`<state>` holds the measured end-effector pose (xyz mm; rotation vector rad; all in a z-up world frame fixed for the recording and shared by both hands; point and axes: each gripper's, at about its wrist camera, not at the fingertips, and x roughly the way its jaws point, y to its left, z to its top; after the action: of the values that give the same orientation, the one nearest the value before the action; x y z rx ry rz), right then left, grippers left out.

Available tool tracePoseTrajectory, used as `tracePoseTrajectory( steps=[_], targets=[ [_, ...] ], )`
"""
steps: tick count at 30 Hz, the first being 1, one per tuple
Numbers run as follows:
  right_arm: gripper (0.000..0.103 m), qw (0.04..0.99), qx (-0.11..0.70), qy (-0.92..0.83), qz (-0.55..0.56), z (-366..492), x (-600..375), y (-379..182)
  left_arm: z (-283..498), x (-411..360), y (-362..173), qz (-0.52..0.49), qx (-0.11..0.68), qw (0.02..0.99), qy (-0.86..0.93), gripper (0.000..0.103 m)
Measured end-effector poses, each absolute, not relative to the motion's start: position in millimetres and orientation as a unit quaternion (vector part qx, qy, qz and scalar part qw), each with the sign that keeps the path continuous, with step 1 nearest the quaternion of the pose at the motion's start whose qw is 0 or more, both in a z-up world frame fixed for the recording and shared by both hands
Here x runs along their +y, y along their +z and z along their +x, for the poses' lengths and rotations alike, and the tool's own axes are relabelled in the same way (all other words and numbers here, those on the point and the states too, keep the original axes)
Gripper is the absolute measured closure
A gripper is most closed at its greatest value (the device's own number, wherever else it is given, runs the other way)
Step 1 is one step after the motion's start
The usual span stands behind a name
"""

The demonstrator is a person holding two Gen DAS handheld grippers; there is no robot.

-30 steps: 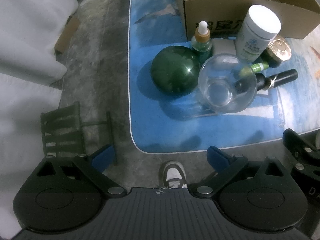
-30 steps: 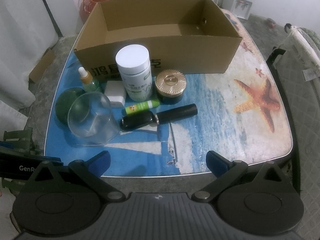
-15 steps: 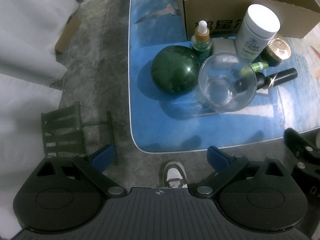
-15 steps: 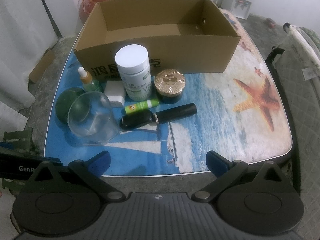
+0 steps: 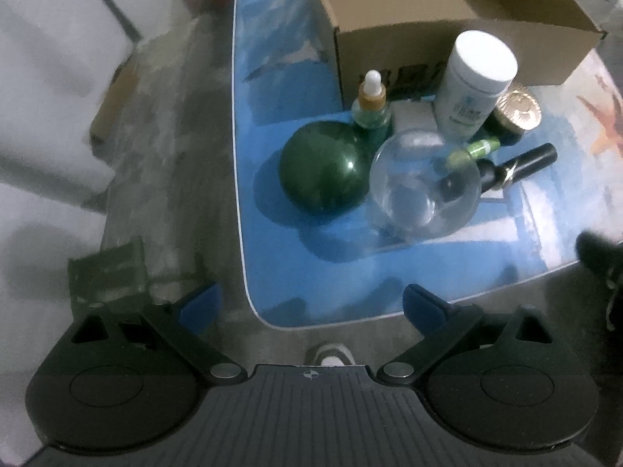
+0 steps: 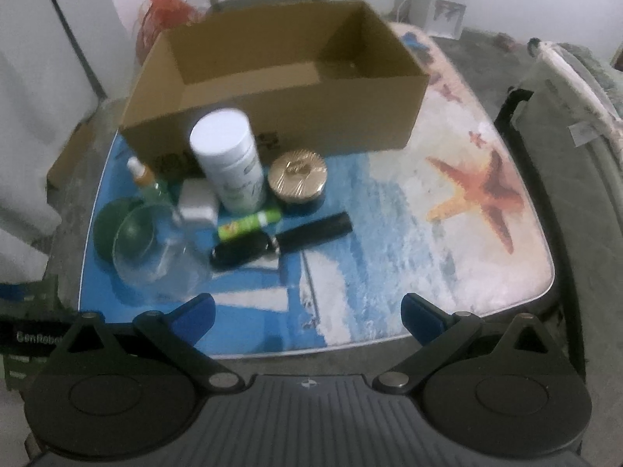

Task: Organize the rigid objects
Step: 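Move the right tool toward the clear glass cup on the table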

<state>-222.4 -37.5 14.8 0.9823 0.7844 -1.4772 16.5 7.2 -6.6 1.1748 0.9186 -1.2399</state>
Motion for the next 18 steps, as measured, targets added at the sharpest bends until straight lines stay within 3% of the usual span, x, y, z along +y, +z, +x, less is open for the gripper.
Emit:
tracePoseTrajectory(
  steps=[8,13,18],
  targets=[
    [0.002,0.605,0.282,-0.615,0.420,-217.5,-53.6,28.6,17.8,6.6,-3.0,0.469,0.335,0.551,-0.603,0.004],
    [0.011,0.632,0.256,-0.583,0.441,-203.4,-69.3,24.4,9.9,2.5,-11.3,0.471,0.286,0.531,-0.644,0.006],
    [0.028,0.651,0.240,-0.552,0.463,-194.9,-84.0,11.4,4.1,0.7,-27.7,0.488,0.255,0.501,-0.668,0.014]
  ],
)
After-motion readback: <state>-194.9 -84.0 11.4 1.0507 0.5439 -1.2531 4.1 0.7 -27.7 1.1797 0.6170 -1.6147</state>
